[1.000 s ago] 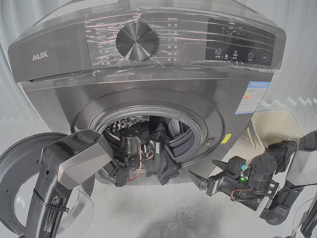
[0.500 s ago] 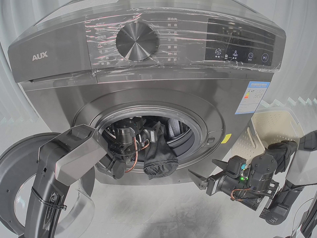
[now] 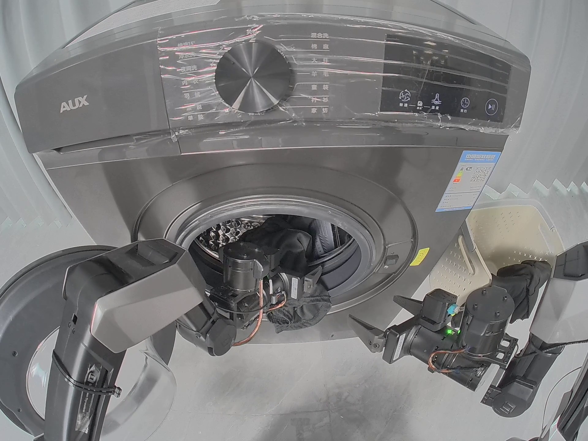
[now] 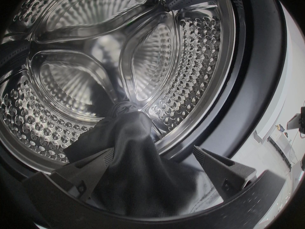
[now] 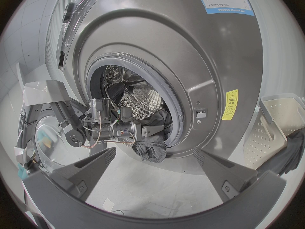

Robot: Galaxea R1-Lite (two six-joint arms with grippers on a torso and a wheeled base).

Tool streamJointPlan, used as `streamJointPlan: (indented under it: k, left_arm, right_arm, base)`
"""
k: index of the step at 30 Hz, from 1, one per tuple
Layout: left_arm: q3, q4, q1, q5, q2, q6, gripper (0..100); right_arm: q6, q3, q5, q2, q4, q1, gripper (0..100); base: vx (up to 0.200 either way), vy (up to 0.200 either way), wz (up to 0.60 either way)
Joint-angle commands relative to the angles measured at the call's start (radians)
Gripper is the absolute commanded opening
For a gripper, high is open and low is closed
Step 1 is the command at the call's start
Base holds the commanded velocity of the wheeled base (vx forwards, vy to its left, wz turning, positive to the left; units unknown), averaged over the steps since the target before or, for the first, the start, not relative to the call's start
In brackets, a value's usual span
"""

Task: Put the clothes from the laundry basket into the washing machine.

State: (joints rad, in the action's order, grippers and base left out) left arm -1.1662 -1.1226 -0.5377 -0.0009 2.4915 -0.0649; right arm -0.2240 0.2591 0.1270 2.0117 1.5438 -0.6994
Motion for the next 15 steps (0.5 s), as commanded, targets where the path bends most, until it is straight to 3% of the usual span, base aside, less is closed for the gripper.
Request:
streamJointPlan:
  k: [1, 5, 6, 15]
  left_arm:
    - [0.023, 0.006, -0.004, -0.005, -0.005, 0.0, 100]
    - [0.023, 0.007, -0.002, -0.008, 0.01, 0.013, 100]
    - [0.023, 0.007, -0.001, -0.008, 0.012, 0.017, 0]
    - [-0.006, 0.006, 0.007, 0.002, 0.033, 0.023, 0]
  right_arm:
    - [0.0, 0.0, 0.0, 0.001, 0.001, -0.002, 100]
    - [0.0, 0.002, 0.0, 0.001, -0.001, 0.0, 100]
    - [0.0, 0.002, 0.0, 0.001, 0.001, 0.0, 100]
    - [0.0, 0.002, 0.0, -0.002, -0.001, -0.002, 100]
  base:
    - [0.0, 0.0, 0.0]
    - [0.0, 0.0, 0.0]
    - [0.0, 0.0, 0.0]
    - [0.0, 0.0, 0.0]
